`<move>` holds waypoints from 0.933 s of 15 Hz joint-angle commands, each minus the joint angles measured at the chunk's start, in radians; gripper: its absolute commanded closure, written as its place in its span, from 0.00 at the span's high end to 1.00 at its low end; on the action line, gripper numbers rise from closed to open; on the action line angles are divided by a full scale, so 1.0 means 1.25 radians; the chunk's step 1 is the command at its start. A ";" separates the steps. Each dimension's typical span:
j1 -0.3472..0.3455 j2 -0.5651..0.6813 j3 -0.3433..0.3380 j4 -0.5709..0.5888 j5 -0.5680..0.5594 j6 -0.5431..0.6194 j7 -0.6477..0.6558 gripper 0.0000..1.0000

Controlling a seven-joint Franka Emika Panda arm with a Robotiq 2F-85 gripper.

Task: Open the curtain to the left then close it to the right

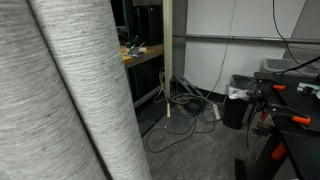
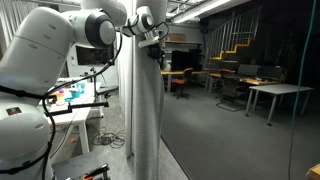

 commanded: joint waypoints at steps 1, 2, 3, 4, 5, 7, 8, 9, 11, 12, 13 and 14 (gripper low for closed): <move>0.048 0.074 -0.020 0.008 -0.025 -0.032 0.129 0.01; 0.056 0.076 -0.028 0.011 -0.033 -0.042 0.159 0.01; 0.062 0.077 -0.035 0.015 -0.037 -0.053 0.186 0.01; 0.067 0.078 -0.039 0.019 -0.037 -0.064 0.210 0.01; 0.071 0.081 -0.043 0.025 -0.036 -0.076 0.231 0.01; 0.073 0.085 -0.043 0.036 -0.021 -0.092 0.266 0.01; 0.076 0.087 -0.045 0.041 -0.022 -0.098 0.283 0.01; 0.076 0.089 -0.044 0.045 -0.020 -0.101 0.297 0.01; 0.083 0.093 -0.049 0.052 -0.027 -0.105 0.329 0.01; 0.088 0.095 -0.055 0.055 -0.036 -0.110 0.348 0.01; 0.089 0.097 -0.055 0.058 -0.031 -0.110 0.362 0.01; 0.090 0.098 -0.057 0.060 -0.027 -0.111 0.375 0.01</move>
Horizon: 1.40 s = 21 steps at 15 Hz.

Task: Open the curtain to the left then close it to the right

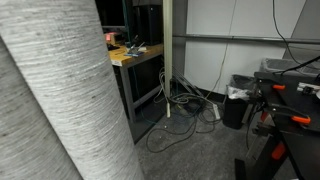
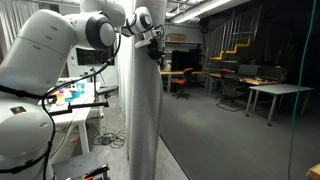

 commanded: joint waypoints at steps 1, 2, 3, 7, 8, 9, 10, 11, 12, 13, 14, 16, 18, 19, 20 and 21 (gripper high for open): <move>0.037 0.079 -0.007 0.015 -0.007 -0.038 0.086 0.01; 0.037 0.080 -0.006 0.016 -0.005 -0.037 0.093 0.01; 0.037 0.081 -0.005 0.017 -0.004 -0.034 0.099 0.01; 0.054 0.087 -0.024 0.025 -0.037 -0.035 0.157 0.01; 0.061 0.087 -0.033 0.024 -0.051 -0.030 0.183 0.01; 0.068 0.089 -0.042 0.025 -0.064 -0.031 0.206 0.01; 0.075 0.091 -0.052 0.028 -0.078 -0.033 0.233 0.01; -0.012 -0.089 -0.057 -0.099 -0.042 -0.054 0.163 0.01; -0.007 -0.095 -0.076 -0.099 -0.059 -0.070 0.174 0.01; -0.017 -0.116 -0.090 -0.113 -0.058 -0.094 0.170 0.01; -0.025 -0.141 -0.104 -0.141 -0.060 -0.111 0.166 0.01; -0.057 -0.195 -0.130 -0.198 -0.060 -0.141 0.146 0.01; -0.086 -0.247 -0.155 -0.260 -0.059 -0.149 0.123 0.01; -0.101 -0.273 -0.168 -0.292 -0.060 -0.149 0.111 0.01; -0.117 -0.300 -0.181 -0.324 -0.060 -0.145 0.094 0.01; -0.130 -0.326 -0.195 -0.354 -0.062 -0.141 0.080 0.01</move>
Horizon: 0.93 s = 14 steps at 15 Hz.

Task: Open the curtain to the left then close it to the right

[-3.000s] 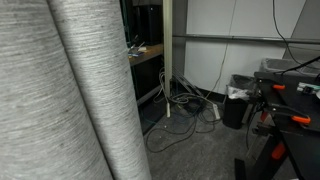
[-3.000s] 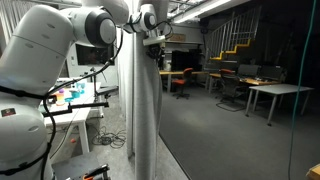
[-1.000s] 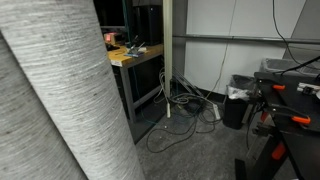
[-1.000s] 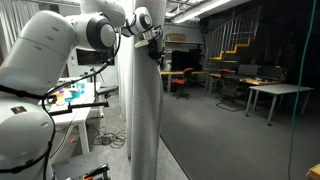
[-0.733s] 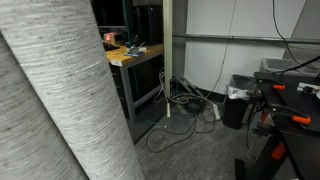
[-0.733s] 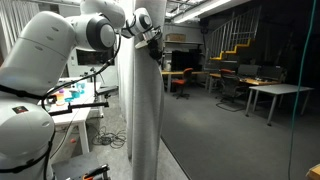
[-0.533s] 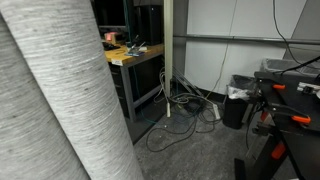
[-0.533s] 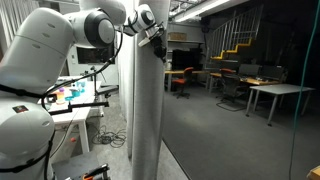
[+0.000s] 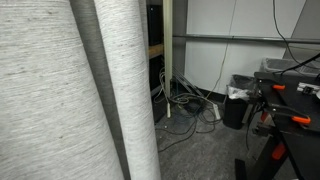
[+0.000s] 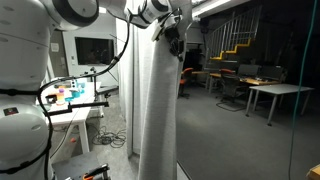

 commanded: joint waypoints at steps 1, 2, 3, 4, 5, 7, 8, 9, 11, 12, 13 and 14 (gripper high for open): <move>-0.048 -0.138 -0.037 -0.159 -0.013 0.015 -0.053 0.01; -0.062 -0.168 -0.051 -0.192 -0.017 0.029 -0.077 0.01; -0.077 -0.202 -0.062 -0.228 -0.013 0.051 -0.121 0.01; -0.092 -0.235 -0.075 -0.261 -0.006 0.072 -0.169 0.01; -0.105 -0.270 -0.089 -0.292 0.007 0.097 -0.219 0.01; -0.187 -0.328 -0.058 -0.339 0.000 0.119 -0.265 0.01; -0.213 -0.361 -0.063 -0.370 0.012 0.137 -0.290 0.01; -0.237 -0.391 -0.068 -0.397 0.011 0.138 -0.311 0.01; -0.279 -0.462 -0.080 -0.474 0.017 0.145 -0.352 0.01; -0.296 -0.493 -0.084 -0.511 0.020 0.146 -0.367 0.01; -0.308 -0.514 -0.082 -0.542 0.023 0.137 -0.372 0.01; -0.317 -0.534 -0.081 -0.571 0.029 0.133 -0.381 0.01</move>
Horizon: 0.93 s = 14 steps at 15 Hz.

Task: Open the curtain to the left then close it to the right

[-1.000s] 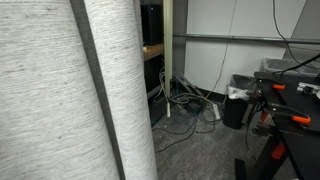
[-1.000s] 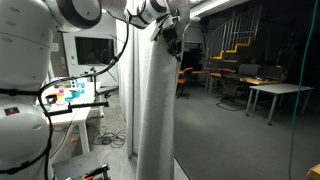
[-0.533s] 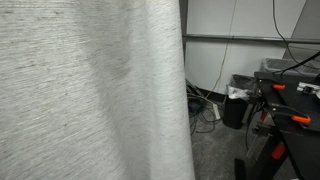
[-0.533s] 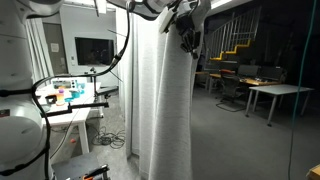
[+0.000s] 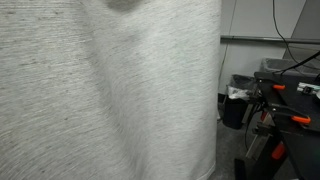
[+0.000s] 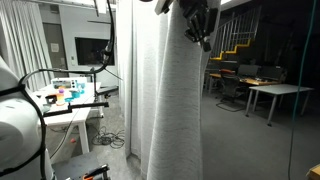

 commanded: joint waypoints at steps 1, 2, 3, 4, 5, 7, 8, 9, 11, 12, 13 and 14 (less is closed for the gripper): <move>-0.037 -0.122 0.005 -0.156 0.033 0.021 -0.037 0.01; -0.041 -0.138 0.006 -0.181 0.042 0.017 -0.039 0.01; -0.043 -0.154 0.010 -0.209 0.048 0.009 -0.039 0.01; -0.044 -0.167 0.013 -0.229 0.051 0.003 -0.040 0.01; -0.044 -0.178 0.016 -0.245 0.052 0.002 -0.038 0.01; -0.046 -0.198 0.026 -0.261 0.046 -0.006 -0.037 0.01; -0.047 -0.208 0.027 -0.269 0.044 -0.008 -0.038 0.01; -0.048 -0.219 0.026 -0.278 0.049 -0.010 -0.038 0.01; -0.046 -0.234 0.024 -0.293 0.058 -0.012 -0.043 0.01; -0.044 -0.239 0.023 -0.299 0.063 -0.011 -0.044 0.01; -0.043 -0.240 0.023 -0.303 0.072 -0.009 -0.039 0.01; -0.042 -0.242 0.021 -0.306 0.080 -0.009 -0.041 0.28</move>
